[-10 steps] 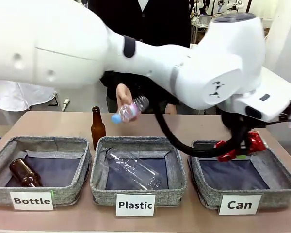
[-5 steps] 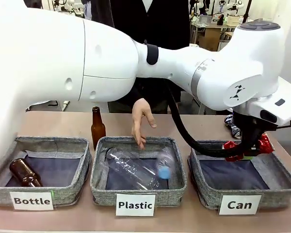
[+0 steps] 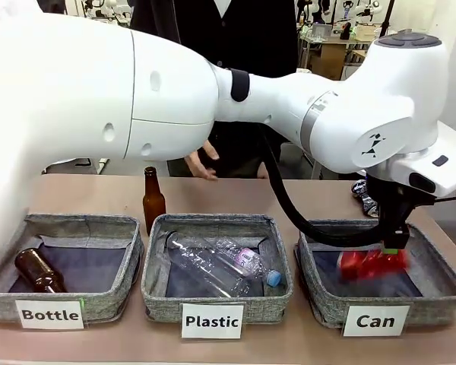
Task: Sort the can waste into the basket.
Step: Pick up the can waste from the table and place it in the right Fabric basket.
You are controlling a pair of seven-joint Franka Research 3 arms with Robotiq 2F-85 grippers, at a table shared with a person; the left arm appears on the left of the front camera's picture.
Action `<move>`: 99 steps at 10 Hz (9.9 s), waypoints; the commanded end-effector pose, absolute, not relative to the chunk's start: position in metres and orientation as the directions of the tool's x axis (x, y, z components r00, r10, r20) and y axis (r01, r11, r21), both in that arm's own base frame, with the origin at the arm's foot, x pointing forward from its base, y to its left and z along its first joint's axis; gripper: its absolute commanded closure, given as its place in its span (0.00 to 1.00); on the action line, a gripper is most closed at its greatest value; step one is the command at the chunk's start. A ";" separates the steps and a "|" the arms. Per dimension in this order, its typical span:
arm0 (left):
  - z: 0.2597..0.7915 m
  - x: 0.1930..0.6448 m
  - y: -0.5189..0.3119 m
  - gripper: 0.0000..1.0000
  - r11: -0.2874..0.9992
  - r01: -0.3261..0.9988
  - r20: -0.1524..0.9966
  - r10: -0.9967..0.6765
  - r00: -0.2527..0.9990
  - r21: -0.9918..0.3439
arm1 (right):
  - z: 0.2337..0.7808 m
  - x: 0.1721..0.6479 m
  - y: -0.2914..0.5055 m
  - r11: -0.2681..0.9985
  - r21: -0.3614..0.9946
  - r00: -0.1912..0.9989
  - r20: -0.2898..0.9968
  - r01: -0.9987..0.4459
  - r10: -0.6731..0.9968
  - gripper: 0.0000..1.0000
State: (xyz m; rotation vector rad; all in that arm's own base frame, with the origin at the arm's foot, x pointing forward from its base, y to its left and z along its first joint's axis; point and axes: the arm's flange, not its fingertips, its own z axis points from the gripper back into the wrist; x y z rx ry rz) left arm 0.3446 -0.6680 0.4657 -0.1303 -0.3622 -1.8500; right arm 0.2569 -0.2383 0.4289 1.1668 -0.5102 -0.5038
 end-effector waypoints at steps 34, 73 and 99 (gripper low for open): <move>0.438 0.314 0.167 0.00 0.517 0.370 0.456 0.045 0.889 -0.772 | 0.428 0.258 -0.238 0.312 0.944 0.781 0.111 0.111 -0.614 0.00; 0.407 0.291 0.079 0.00 0.558 0.419 0.264 -0.340 0.903 -0.716 | 0.310 0.659 -0.042 0.980 0.000 0.974 0.105 0.200 -0.199 1.00; 0.410 0.301 0.079 0.00 0.550 0.414 0.262 -0.335 0.905 -0.726 | 0.425 0.374 0.029 0.356 0.186 0.368 0.037 -0.916 0.929 0.00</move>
